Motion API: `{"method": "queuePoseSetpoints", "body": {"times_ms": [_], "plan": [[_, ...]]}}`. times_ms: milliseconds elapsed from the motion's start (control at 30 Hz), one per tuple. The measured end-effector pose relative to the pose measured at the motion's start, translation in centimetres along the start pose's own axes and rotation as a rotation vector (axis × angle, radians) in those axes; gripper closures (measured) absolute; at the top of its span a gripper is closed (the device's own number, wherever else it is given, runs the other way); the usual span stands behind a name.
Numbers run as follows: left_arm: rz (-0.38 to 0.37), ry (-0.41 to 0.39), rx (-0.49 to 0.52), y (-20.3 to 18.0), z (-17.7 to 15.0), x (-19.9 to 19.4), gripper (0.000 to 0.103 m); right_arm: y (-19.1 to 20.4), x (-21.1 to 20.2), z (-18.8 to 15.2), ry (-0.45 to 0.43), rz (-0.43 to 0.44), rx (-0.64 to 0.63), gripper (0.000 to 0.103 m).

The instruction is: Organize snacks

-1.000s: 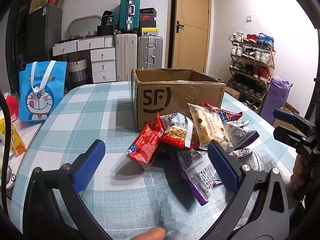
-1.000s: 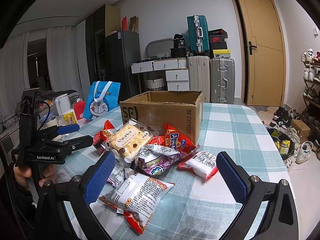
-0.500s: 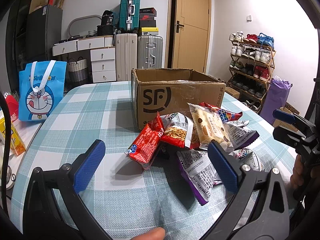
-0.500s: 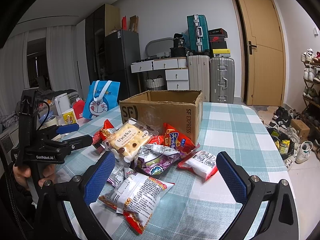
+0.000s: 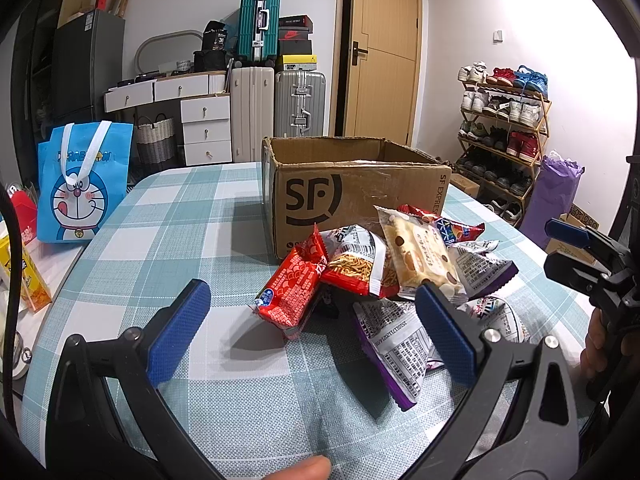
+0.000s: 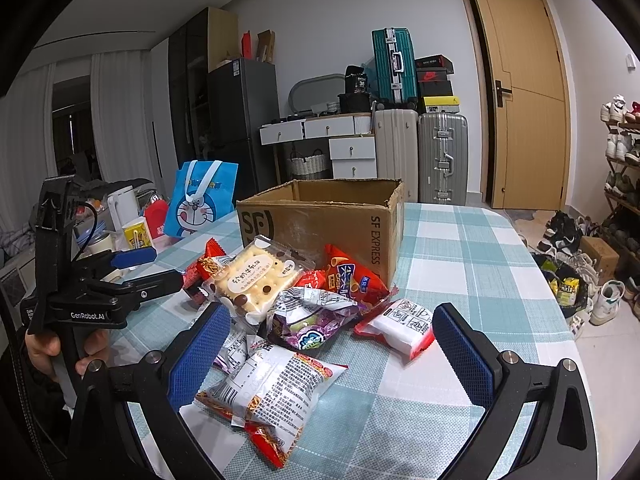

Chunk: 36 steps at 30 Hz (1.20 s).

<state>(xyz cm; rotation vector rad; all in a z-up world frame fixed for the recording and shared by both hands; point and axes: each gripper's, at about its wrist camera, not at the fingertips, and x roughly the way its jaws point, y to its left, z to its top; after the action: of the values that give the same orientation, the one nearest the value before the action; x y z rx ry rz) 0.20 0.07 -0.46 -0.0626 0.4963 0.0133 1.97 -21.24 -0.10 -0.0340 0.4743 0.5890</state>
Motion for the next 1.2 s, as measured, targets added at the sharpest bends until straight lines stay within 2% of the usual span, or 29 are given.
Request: {"method": "queuePoseSetpoints", "body": {"times_ms": [900,1200], "plan": [[-0.012,0.002,0.014,-0.42,-0.1,0.09,0.001,-0.28,-0.11,0.11,0.005,-0.011,0.0,0.0],[-0.007,0.005,0.033,-0.64,0.02,0.02,0.001,-0.7,0.59,0.16,0.037,-0.016,0.016,0.0]]}}
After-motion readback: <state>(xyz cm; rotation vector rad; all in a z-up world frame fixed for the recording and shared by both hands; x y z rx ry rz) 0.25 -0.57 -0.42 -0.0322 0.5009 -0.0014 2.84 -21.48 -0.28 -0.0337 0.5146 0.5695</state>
